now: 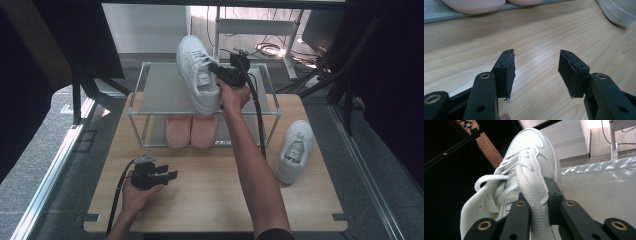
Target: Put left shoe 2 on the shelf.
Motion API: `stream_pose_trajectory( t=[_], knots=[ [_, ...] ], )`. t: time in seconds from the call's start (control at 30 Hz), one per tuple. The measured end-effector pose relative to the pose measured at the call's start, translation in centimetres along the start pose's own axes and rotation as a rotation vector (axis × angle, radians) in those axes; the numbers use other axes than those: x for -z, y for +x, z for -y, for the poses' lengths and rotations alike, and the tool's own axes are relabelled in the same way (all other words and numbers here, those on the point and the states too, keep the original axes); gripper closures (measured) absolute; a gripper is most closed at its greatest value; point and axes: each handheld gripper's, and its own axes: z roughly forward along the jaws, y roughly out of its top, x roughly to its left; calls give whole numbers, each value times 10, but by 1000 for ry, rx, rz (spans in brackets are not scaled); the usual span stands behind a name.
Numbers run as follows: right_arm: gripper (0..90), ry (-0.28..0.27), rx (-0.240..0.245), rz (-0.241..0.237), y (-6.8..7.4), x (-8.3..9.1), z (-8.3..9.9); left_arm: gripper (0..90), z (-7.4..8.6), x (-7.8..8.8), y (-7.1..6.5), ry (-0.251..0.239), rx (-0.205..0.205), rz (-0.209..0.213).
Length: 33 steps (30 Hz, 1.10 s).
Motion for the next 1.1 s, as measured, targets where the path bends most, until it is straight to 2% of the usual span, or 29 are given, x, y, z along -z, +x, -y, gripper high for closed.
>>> stream_pose_trajectory(
  t=[0.2,0.3,0.47,0.53,0.6,0.73,0.93,1.1],
  knots=[
    [819,22,-33,31,0,-19,3,480,0,0,1,1,-1,2],
    [812,38,-29,62,0,-27,5,480,0,-1,1,4,-3,1],
    [790,62,-30,73,-5,-34,7,480,1,-2,0,4,1,1],
    [756,70,-13,78,-7,-37,8,480,1,-2,0,8,-3,0],
    [691,99,-19,78,-11,-40,9,480,1,-3,0,8,-3,-1],
    [590,77,-48,-8,-18,-40,10,480,1,-4,0,12,-6,0],
    [573,25,-32,-42,-15,-27,5,480,1,-4,-1,14,-8,-2],
    [607,1,13,-60,-15,-8,2,480,1,-4,-2,11,-9,-3]
  ],
)
